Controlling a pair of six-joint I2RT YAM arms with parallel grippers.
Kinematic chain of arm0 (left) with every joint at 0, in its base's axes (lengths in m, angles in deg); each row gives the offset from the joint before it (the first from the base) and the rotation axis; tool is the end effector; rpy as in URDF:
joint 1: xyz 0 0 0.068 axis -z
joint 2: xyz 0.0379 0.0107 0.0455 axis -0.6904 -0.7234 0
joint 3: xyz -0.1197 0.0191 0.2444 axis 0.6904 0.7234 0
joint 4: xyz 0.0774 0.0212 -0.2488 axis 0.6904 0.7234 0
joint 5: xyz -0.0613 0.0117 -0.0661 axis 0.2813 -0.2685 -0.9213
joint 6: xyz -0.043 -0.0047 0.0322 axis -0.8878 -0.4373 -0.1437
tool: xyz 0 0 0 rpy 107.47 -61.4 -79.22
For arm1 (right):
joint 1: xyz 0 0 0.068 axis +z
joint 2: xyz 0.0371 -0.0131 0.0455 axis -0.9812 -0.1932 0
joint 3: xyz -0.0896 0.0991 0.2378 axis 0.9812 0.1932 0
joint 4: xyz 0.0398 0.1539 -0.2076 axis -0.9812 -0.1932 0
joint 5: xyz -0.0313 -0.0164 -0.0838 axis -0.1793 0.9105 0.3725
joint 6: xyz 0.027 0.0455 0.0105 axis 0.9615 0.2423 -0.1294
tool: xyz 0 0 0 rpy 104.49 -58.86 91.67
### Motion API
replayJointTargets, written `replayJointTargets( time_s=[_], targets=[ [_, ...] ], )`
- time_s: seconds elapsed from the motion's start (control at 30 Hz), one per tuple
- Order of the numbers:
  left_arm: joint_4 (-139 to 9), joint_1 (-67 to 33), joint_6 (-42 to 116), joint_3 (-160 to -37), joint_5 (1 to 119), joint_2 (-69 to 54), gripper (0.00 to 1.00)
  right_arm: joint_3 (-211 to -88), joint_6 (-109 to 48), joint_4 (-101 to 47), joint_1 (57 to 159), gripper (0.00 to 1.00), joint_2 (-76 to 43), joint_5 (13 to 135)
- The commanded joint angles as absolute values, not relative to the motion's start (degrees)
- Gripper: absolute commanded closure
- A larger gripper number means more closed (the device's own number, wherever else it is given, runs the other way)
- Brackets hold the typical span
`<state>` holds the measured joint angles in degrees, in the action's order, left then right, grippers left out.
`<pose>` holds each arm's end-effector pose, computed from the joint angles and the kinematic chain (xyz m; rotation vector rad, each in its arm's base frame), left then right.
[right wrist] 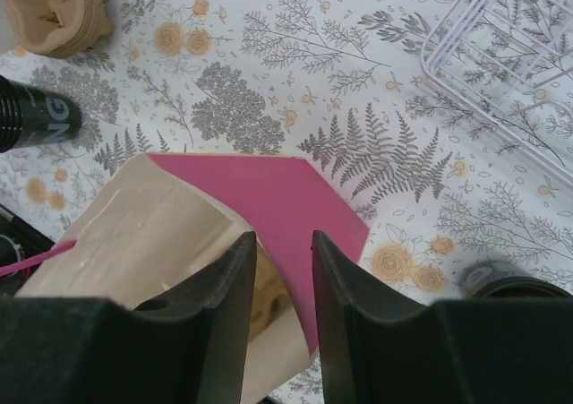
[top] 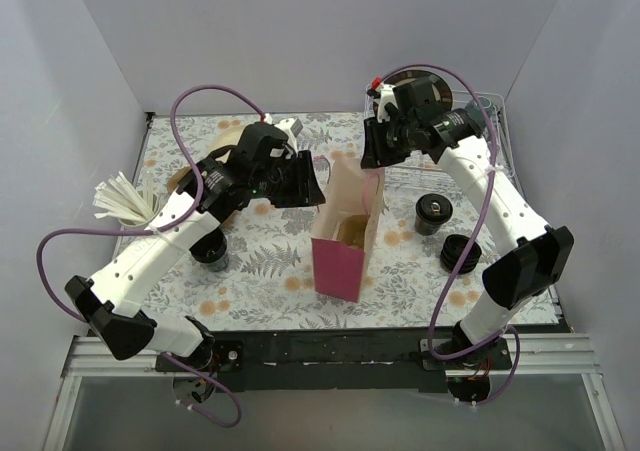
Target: Pack the takeout coffee
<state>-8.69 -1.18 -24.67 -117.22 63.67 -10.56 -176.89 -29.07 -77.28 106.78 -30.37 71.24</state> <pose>0.2008 -0.1878 0.4101 -0.6436 2.4887 -1.0315 0.3112 0.1725 0.3969 -0.4929 2.3082 0.5342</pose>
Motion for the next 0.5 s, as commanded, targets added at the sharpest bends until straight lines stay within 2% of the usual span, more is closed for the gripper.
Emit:
replayJointTargets(
  time_s=[0.0, 0.27, 0.33, 0.47],
  targets=[
    [-6.55, -1.21, -26.87, -119.69, 61.12, -9.12, 0.57, -181.86, -29.43, -74.59, 106.72, 0.59, -30.11, 65.99],
    [-11.38, -1.21, -25.29, -117.41, 58.12, -6.31, 0.46, -187.39, -26.44, -76.96, 106.63, 0.43, -29.23, 71.52],
    [-12.26, -1.21, -23.01, -118.02, 57.94, -6.31, 0.43, -189.42, -25.13, -78.63, 106.72, 0.37, -29.24, 73.88],
    [-11.21, -1.21, -18.88, -121.79, 59.52, -7.71, 0.38, -192.75, -22.05, -81.44, 106.63, 0.31, -28.10, 79.60]
  ],
)
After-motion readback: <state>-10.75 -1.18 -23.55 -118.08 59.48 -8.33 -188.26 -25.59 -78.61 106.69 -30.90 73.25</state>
